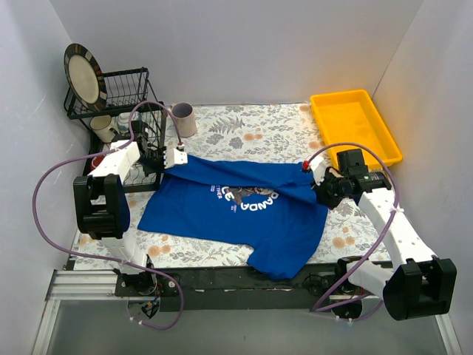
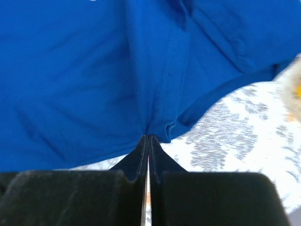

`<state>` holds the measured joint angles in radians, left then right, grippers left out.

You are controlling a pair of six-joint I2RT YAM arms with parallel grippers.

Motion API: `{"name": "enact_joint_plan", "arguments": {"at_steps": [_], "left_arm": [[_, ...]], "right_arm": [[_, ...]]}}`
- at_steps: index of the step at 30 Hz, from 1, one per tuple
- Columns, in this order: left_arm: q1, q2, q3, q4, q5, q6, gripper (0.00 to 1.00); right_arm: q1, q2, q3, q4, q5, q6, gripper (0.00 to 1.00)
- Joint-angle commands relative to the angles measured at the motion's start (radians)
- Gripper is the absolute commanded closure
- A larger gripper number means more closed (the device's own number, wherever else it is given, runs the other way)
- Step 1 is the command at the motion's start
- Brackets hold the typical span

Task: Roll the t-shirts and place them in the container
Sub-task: Fold the T-shirt at the center of the board.

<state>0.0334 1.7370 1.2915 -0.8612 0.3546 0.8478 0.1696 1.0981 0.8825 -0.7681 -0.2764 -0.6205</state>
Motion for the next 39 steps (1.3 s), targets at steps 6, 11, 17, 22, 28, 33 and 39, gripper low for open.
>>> {"name": "enact_joint_plan", "arguments": {"at_steps": [6, 11, 17, 22, 28, 33, 39], "left_arm": [[0.003, -0.013, 0.133, -0.121, -0.071, -0.119, 0.57], [-0.020, 0.067, 0.293, -0.099, 0.038, -0.389, 0.43], [-0.128, 0.063, 0.333, -0.168, 0.193, -0.754, 0.74], [-0.225, -0.063, 0.033, -0.099, 0.228, -0.834, 1.00], [-0.322, -0.117, -0.156, 0.042, 0.182, -0.969, 1.00], [-0.397, -0.054, -0.218, 0.067, 0.119, -1.040, 1.00], [-0.530, -0.036, -0.282, 0.074, 0.107, -1.058, 1.00]], "right_arm": [[-0.016, 0.023, 0.131, -0.172, -0.087, -0.173, 0.60], [-0.044, 0.202, 0.274, -0.062, -0.122, -0.085, 0.57], [-0.042, 0.405, 0.355, 0.127, -0.035, 0.059, 0.61], [-0.044, 0.522, 0.411, 0.168, 0.014, 0.001, 0.66], [-0.044, 0.657, 0.489, 0.176, 0.072, -0.024, 0.71], [-0.042, 0.761, 0.565, 0.155, 0.114, -0.038, 0.73], [-0.041, 0.865, 0.648, 0.115, 0.166, -0.065, 0.76]]}}
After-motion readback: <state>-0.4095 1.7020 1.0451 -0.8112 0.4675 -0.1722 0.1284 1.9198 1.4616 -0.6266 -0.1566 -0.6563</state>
